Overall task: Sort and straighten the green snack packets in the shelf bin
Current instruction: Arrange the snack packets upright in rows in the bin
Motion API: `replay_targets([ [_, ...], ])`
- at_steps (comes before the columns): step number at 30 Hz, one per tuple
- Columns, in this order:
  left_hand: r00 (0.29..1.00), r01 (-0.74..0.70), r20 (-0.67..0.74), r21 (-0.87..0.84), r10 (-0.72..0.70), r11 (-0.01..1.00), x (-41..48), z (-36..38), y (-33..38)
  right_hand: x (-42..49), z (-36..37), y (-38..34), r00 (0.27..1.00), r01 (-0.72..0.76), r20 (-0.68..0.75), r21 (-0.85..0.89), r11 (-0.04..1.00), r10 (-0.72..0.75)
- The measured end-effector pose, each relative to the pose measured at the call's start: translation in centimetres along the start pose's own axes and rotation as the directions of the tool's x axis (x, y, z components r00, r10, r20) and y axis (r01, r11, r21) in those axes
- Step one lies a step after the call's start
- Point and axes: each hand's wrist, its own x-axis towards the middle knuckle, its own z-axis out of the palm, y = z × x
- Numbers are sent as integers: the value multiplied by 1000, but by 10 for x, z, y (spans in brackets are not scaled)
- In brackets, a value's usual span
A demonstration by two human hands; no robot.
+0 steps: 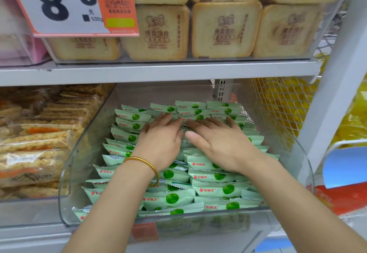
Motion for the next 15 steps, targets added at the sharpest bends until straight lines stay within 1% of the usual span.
replay_targets([
  [3, 1000, -7, 2, 14, 7, 1000, 0, 2, -2, 3, -10, 8, 989, -20, -145, 128, 992, 38],
  [5, 1000, -12, 7, 40, 11, 999, -1, 3, -4, 13, -19, 13, 979, -4, -200, 179, 984, 41],
  [7, 1000, -13, 9, 51, 12, 999, -2, 3, -4, 25, -24, 14, 987, 4, -156, 188, 982, 26],
  [9, 1000, -10, 8, 52, 10, 999, -3, 3, -4, 35, -22, 12, 997, 12, -76, 158, 987, 0],
  [11, 1000, -9, 7, 63, 8, 998, -4, 2, -3, 40, -15, 10, 999, 22, -33, 110, 994, -19],
  [15, 1000, -12, -1, 75, 12, 997, -3, 3, -4, 41, -7, 9, 998, -1, -61, 96, 995, 6],
])
